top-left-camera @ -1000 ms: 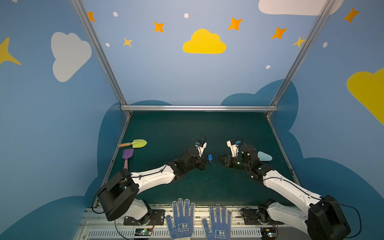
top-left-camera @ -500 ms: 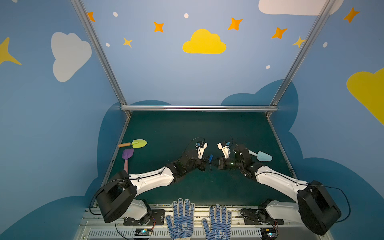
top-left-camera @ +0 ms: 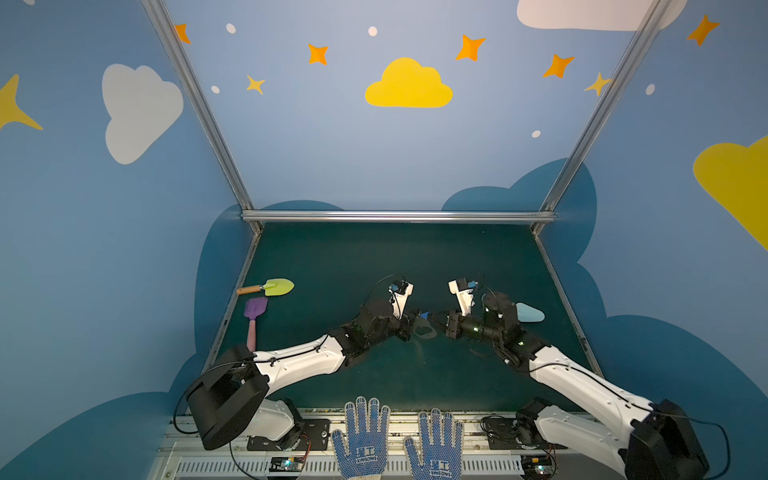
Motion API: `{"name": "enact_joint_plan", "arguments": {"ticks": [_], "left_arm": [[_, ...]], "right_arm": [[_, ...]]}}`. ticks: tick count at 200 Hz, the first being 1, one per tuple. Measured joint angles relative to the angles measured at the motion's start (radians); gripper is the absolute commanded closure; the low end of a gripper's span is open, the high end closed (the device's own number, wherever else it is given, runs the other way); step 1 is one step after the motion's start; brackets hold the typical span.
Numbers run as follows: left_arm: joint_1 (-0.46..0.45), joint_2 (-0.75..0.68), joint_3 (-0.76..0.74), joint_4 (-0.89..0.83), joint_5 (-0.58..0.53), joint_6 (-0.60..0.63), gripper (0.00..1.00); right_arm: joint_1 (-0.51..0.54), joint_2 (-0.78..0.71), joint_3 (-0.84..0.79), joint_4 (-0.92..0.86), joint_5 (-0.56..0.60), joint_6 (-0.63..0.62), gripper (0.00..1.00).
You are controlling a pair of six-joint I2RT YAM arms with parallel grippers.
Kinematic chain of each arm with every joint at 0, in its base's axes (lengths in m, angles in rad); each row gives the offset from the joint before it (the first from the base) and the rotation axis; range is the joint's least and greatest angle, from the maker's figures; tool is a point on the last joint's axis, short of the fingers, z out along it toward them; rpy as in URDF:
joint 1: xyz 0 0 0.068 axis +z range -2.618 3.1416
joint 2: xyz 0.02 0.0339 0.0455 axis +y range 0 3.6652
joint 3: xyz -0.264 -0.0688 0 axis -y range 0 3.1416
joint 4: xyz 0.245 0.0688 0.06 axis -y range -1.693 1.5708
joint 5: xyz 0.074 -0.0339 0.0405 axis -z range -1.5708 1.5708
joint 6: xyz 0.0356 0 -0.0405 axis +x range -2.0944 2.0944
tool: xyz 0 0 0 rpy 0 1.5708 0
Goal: Put the keys on the keyring
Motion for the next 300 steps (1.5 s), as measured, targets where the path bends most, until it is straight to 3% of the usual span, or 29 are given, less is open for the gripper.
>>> {"name": "enact_joint_plan", "arguments": {"ticks": [28,71,126,171,206,240,271,300], "left_arm": [[-0.001,-0.013,-0.016,0.028,0.016,0.000,0.96],[-0.005,-0.030,-0.034,0.060,0.043,0.005,0.97],[-0.010,-0.034,-0.052,0.116,0.058,0.013,0.97],[-0.011,-0.038,-0.054,0.145,0.048,0.016,0.96],[-0.011,-0.039,-0.060,0.169,0.043,0.014,0.96],[-0.011,-0.039,-0.062,0.188,0.047,0.010,0.96],[-0.011,-0.043,-0.080,0.198,0.055,0.007,0.96],[-0.010,-0.043,-0.091,0.208,0.081,-0.001,0.97]], "right_arm": [[-0.002,-0.042,-0.008,0.002,0.058,-0.005,0.85],[-0.008,0.075,0.000,0.011,0.060,0.010,0.86],[-0.006,0.138,0.010,0.056,-0.048,0.020,0.92],[0.018,0.138,0.010,0.056,-0.098,0.020,0.90],[0.046,0.117,0.009,0.055,-0.122,0.021,0.82],[0.047,0.080,0.007,0.040,-0.086,0.016,0.83],[0.026,0.005,0.006,0.002,-0.057,-0.013,0.91],[-0.015,-0.076,0.004,-0.019,-0.049,-0.032,0.85]]}}
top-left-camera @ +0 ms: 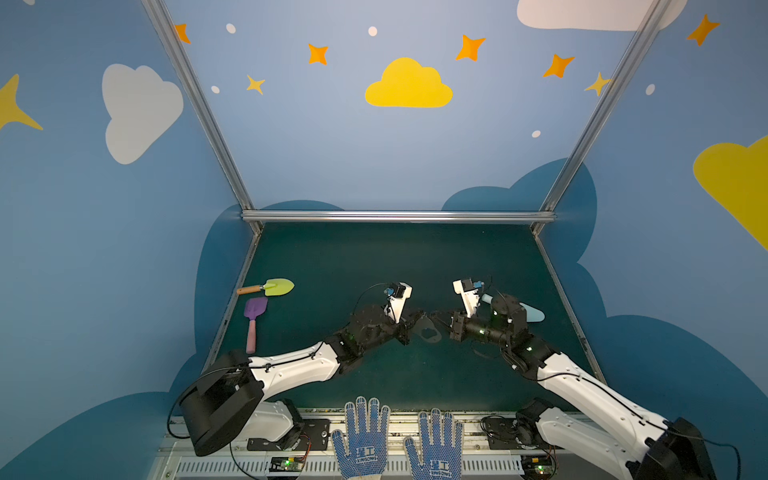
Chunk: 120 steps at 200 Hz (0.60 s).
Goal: Put the keys on the keyring
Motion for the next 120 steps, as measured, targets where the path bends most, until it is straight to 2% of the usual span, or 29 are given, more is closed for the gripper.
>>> {"name": "enact_joint_plan", "arguments": {"ticks": [20,55,92,120], "left_arm": [[0.003,0.000,-0.002,0.009,0.024,-0.006,0.96],[0.015,-0.018,-0.002,0.027,0.085,-0.011,0.96],[0.030,-0.028,-0.002,0.043,0.153,-0.019,0.96],[0.037,-0.028,-0.002,0.044,0.195,-0.031,0.97]], "right_arm": [[-0.034,-0.019,0.000,0.000,-0.018,-0.020,0.81],[-0.080,0.016,0.000,0.011,-0.071,-0.050,0.85],[-0.093,0.064,0.000,0.076,-0.181,-0.060,0.79],[-0.093,0.079,0.000,0.124,-0.254,-0.060,0.79]]}}
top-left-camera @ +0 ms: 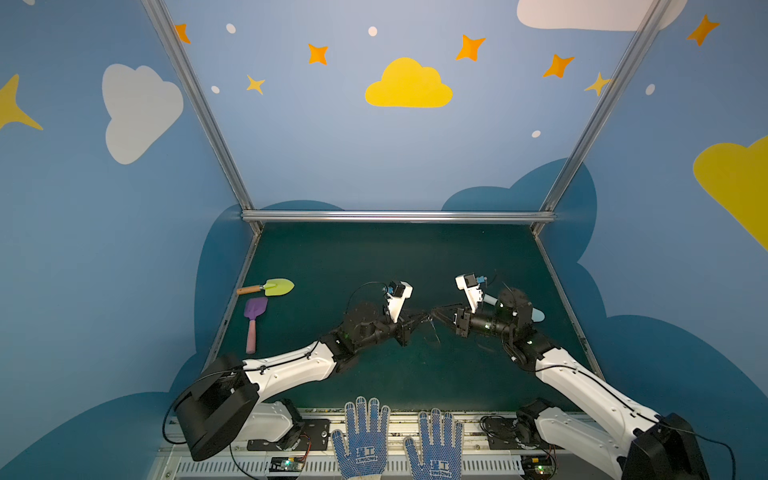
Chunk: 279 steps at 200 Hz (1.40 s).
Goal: Put the keys on the keyring
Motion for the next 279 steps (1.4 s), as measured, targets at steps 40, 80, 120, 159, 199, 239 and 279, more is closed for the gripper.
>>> {"name": "enact_joint_plan", "arguments": {"ticks": [40,80,120,159,199,239,279], "left_arm": [[0.006,0.000,0.000,0.014,0.032,-0.014,0.97],[0.010,-0.009,0.000,0.014,0.045,-0.024,0.96],[0.015,-0.020,0.000,0.014,0.053,-0.029,0.96],[0.017,-0.024,0.000,0.015,0.056,-0.037,0.97],[0.022,-0.025,0.000,0.021,0.061,-0.045,0.96],[0.025,-0.027,0.000,0.024,0.081,-0.055,0.96],[0.026,-0.032,0.001,0.030,0.097,-0.065,0.97]], "right_arm": [[0.000,0.026,0.000,0.049,-0.079,0.009,0.78],[-0.004,0.035,0.000,0.077,-0.115,0.014,0.76],[-0.011,0.035,0.000,0.095,-0.143,0.018,0.78],[-0.023,0.036,0.000,0.098,-0.172,0.030,0.71],[-0.032,0.043,0.000,0.099,-0.180,0.034,0.71],[-0.033,0.049,0.000,0.107,-0.185,0.035,0.71],[-0.035,0.060,0.000,0.127,-0.214,0.040,0.79]]}}
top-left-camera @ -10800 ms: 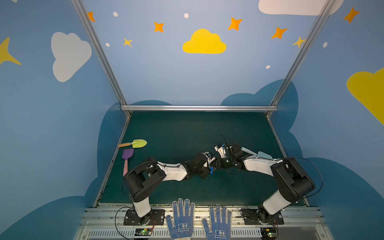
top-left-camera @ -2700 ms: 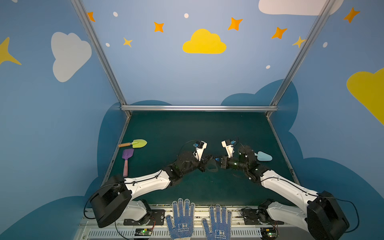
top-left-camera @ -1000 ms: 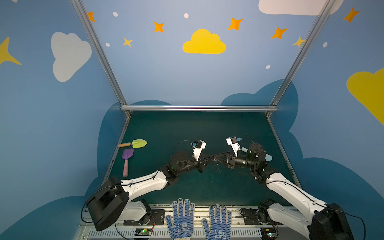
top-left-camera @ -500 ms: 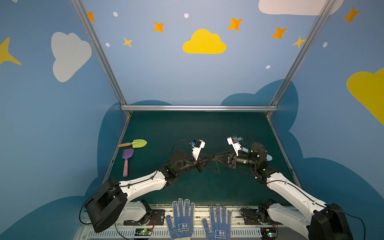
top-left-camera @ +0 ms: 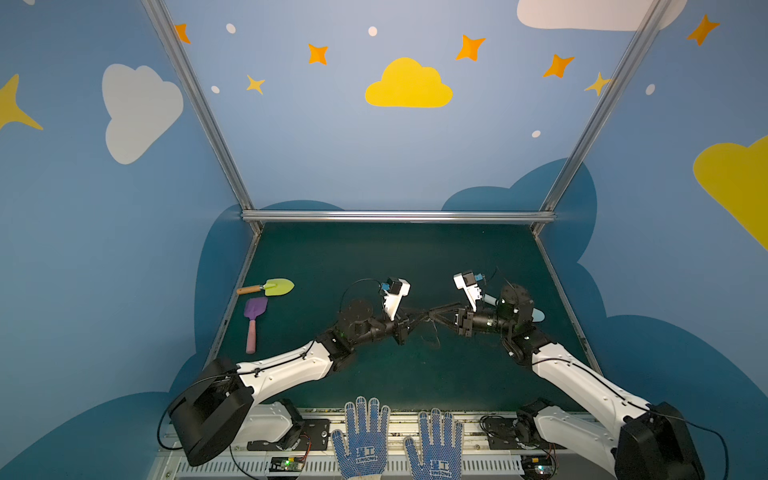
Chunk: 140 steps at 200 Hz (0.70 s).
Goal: Put the keys on the keyring
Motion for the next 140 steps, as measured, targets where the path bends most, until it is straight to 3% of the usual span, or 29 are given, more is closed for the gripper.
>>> {"name": "enact_joint_plan", "arguments": {"ticks": [27,59,98,112,120,140], "left_arm": [[0.002,-0.005,0.000,0.000,0.011,-0.005,0.96],[0.005,-0.005,0.001,0.002,0.013,-0.013,0.96],[0.007,-0.005,0.001,-0.003,0.012,-0.016,0.96],[0.007,-0.005,0.005,-0.016,0.005,-0.015,0.86],[0.007,-0.005,0.011,-0.027,-0.014,-0.011,0.74],[0.012,-0.005,0.039,-0.078,-0.081,-0.019,0.66]], "right_arm": [[-0.005,0.002,0.002,0.007,-0.017,0.000,0.93],[-0.008,0.003,0.003,0.008,-0.027,0.003,1.00],[-0.009,0.003,0.005,-0.005,-0.029,-0.003,1.00],[-0.008,0.003,0.014,-0.033,-0.018,-0.014,1.00],[-0.008,0.002,0.023,-0.061,-0.007,-0.026,1.00],[-0.005,-0.006,0.042,-0.142,0.059,-0.061,1.00]]}}
